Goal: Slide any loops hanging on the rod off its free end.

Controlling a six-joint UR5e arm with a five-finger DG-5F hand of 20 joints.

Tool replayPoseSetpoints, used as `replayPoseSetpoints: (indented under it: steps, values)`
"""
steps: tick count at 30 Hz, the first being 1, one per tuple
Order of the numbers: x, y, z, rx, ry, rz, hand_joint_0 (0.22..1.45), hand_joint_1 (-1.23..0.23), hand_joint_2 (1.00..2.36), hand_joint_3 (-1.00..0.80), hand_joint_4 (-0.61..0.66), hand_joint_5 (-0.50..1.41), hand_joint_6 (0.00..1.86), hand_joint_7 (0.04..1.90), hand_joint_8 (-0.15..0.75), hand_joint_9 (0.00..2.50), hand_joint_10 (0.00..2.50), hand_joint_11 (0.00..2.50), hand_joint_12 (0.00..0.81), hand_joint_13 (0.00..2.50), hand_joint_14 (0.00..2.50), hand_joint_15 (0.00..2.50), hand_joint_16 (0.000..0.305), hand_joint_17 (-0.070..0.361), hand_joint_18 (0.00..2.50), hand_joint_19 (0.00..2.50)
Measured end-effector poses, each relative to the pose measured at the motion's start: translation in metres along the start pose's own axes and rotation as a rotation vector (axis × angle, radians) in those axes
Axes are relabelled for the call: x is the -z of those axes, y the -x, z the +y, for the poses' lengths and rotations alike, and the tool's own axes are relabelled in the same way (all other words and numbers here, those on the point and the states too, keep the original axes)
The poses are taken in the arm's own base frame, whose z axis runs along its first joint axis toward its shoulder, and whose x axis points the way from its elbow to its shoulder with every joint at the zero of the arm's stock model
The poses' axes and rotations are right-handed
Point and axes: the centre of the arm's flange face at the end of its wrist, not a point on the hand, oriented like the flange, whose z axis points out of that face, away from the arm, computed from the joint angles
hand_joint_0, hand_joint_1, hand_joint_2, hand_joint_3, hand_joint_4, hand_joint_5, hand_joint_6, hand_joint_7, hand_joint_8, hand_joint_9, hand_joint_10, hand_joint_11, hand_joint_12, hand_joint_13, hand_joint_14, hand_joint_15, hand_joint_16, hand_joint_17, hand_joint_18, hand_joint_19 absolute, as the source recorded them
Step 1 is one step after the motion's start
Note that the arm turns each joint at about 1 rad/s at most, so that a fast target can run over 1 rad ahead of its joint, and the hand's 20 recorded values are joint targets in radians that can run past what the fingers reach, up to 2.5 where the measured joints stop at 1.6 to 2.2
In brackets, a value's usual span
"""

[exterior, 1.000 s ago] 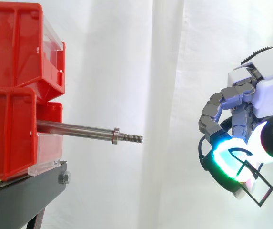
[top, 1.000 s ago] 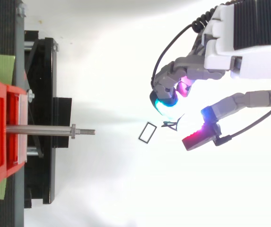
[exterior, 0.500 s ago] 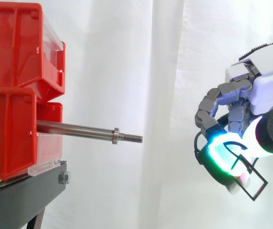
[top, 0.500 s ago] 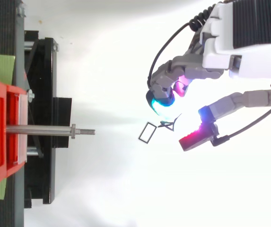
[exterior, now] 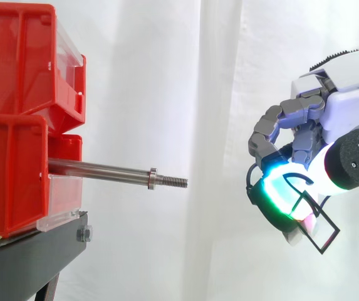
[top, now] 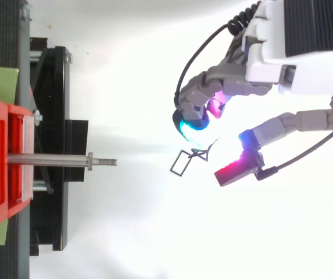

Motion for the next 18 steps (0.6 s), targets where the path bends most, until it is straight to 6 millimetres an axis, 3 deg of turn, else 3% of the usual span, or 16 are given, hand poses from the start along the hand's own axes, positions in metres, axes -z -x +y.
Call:
replayPoseSetpoints:
  steps: [18]
  values:
    - [-0.0001,0.0003,0.0000,0.000,0.001,-0.002,0.66,-0.71,1.01,-0.34,-0.07,-0.20,0.89,1.00,0.291,1.03,0.02,0.47,0.282,0.81,0.01,0.17,0.037,0.083,0.78,0.28]
